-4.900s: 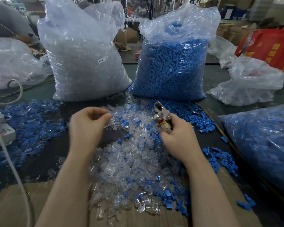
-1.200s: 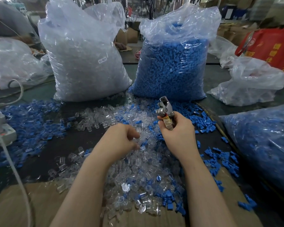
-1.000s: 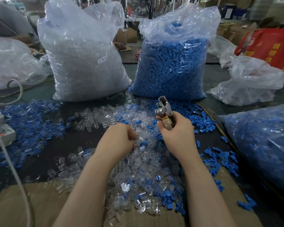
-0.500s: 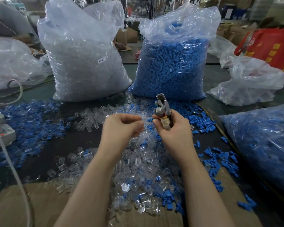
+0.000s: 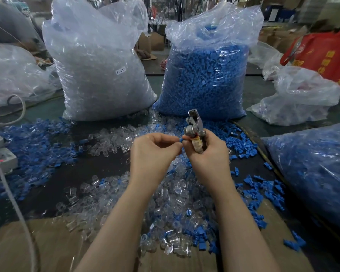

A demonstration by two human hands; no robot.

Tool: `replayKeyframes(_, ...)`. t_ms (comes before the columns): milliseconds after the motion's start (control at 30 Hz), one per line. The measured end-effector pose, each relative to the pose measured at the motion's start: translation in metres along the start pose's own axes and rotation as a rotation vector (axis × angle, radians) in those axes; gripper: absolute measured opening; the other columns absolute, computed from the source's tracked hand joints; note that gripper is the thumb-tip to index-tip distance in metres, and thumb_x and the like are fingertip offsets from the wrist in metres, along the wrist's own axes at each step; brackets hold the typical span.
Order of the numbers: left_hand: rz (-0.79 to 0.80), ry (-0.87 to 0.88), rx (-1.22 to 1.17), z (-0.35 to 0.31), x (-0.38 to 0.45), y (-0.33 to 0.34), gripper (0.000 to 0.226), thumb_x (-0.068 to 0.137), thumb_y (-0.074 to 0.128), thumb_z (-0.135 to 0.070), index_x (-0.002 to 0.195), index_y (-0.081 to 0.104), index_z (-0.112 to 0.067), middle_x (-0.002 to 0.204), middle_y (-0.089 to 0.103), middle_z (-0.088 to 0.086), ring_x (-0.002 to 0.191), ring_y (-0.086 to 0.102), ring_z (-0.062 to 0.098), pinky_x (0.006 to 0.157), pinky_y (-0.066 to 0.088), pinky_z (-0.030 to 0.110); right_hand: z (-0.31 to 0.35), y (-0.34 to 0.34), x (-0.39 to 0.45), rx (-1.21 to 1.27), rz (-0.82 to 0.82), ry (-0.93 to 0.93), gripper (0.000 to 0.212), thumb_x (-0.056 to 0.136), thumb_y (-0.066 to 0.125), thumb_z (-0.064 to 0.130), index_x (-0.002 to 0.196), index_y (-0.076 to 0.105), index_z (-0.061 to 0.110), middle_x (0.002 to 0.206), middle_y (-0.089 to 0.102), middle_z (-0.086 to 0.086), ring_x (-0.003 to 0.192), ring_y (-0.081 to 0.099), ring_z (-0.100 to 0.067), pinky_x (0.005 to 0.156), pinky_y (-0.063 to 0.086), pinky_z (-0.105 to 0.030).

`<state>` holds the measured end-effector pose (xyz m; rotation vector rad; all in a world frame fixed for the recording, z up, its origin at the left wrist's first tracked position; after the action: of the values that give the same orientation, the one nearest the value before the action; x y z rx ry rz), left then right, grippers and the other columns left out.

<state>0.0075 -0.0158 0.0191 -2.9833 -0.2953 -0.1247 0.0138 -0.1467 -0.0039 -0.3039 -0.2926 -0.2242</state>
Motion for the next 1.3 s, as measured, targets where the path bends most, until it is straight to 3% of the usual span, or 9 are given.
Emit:
replayKeyframes(200,-0.051,0.085,0.071,0.003,0.0,0.003,0.014,0.074,0.083,-0.013,0.072,0.075,-0.025,0.068,0.073,-0.009,0.069,0.071,0.008,0.072,0.06,0.033,-0.002,-0.001,0.002,0.002,0.035,0.031,0.01,0.086,0.068,0.017,0.09,0.069,0.026,0.081,0.071,0.007,0.08,0.066,-0.014,0.077,0.055,-0.05)
replayKeyframes(367,-0.097,0.101,0.056,0.007,0.001,0.002,0.01,0.077,0.082,-0.016,0.075,0.074,-0.024,0.068,0.073,-0.007,0.069,0.071,0.009,0.071,0.059,0.032,-0.001,-0.001,0.002,0.036,0.073,0.026,0.009,0.088,0.068,0.016,0.091,0.069,0.024,0.084,0.072,0.002,0.085,0.067,-0.025,0.079,0.055,-0.053)
replayKeyframes(533,-0.067,0.072,-0.093,0.007,0.005,-0.004,0.011,0.083,0.076,-0.006,0.08,0.071,-0.016,0.072,0.074,-0.001,0.069,0.072,0.012,0.07,0.058,0.023,-0.004,-0.01,0.003,-0.014,0.142,0.03,0.014,0.088,0.07,0.017,0.089,0.068,0.031,0.085,0.071,0.012,0.082,0.067,-0.007,0.076,0.056,-0.037)
replayKeyframes(700,-0.009,0.14,-0.193,0.005,0.005,-0.007,0.012,0.086,0.07,0.001,0.083,0.07,-0.011,0.072,0.073,-0.002,0.07,0.071,0.011,0.069,0.056,0.02,-0.003,-0.014,0.002,-0.213,0.236,-0.043,0.009,0.086,0.067,0.023,0.092,0.064,0.017,0.08,0.068,0.0,0.077,0.062,-0.023,0.072,0.053,-0.051)
replayKeyframes(1000,0.063,0.237,-0.229,0.003,0.004,-0.008,0.011,0.085,0.069,0.004,0.085,0.069,-0.007,0.072,0.072,-0.004,0.07,0.068,0.005,0.068,0.053,0.015,0.003,-0.014,0.0,-0.2,0.297,-0.043,0.017,0.084,0.064,0.026,0.099,0.064,0.017,0.085,0.07,-0.002,0.082,0.064,-0.026,0.077,0.052,-0.053)
replayKeyframes(1300,0.092,0.239,-0.26,0.001,0.003,-0.009,0.012,0.086,0.067,0.004,0.085,0.069,-0.008,0.074,0.071,-0.003,0.07,0.067,0.005,0.067,0.052,0.015,0.002,-0.011,-0.001,-0.272,0.233,-0.098,0.022,0.075,0.05,0.024,0.089,0.062,0.013,0.073,0.065,-0.005,0.069,0.059,-0.026,0.064,0.051,-0.051)
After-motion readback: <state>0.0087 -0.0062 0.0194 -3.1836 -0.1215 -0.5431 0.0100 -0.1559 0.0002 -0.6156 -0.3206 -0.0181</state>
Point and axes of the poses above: each hand's wrist, its own x-axis towards the middle knuckle, its own y-axis out of the palm, z = x × y, the point moved 1 cm from there along x, towards the middle knuckle
